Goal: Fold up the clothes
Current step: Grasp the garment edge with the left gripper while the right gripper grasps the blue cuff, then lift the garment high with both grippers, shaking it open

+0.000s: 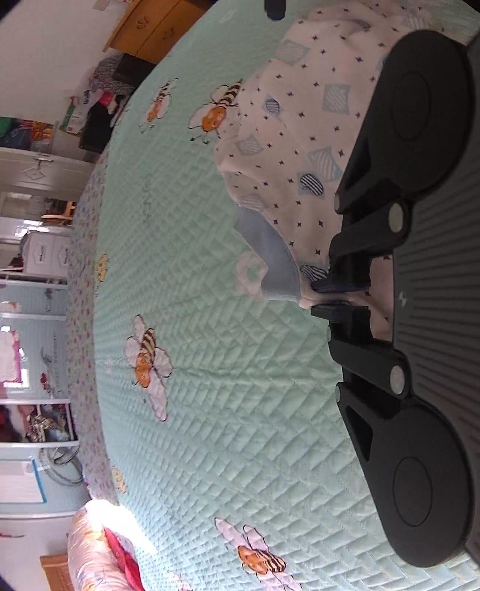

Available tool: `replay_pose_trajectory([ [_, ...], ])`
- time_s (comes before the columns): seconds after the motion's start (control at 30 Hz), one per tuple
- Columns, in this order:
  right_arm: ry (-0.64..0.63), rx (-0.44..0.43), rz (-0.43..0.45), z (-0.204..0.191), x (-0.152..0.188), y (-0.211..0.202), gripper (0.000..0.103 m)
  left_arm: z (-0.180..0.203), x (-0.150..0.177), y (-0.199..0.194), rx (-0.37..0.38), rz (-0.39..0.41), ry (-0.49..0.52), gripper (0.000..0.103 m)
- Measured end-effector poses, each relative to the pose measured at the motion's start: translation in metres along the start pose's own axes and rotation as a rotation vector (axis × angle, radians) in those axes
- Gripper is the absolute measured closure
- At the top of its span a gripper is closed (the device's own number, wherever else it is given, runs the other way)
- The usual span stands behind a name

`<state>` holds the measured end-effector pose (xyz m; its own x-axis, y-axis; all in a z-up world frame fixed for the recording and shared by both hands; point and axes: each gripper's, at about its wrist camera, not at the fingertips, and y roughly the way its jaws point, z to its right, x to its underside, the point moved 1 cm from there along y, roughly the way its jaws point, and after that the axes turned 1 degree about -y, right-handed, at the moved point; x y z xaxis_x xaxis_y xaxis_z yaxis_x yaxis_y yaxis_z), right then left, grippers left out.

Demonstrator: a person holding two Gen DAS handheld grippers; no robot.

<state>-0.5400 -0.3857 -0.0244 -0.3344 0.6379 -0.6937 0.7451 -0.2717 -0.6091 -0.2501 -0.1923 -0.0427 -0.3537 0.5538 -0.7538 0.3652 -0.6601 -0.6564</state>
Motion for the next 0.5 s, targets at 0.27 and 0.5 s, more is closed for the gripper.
replay_pose_trajectory([
  [0.27, -0.115, -0.001, -0.091, -0.015, -0.052, 0.098, 0.040, 0.045, 0.026, -0.027, -0.047, 0.075, 0.237, 0.097],
  [0.5, -0.341, 0.029, -0.177, -0.044, -0.053, 0.150, 0.039, 0.062, 0.041, -0.029, -0.042, 0.083, 0.308, 0.097],
])
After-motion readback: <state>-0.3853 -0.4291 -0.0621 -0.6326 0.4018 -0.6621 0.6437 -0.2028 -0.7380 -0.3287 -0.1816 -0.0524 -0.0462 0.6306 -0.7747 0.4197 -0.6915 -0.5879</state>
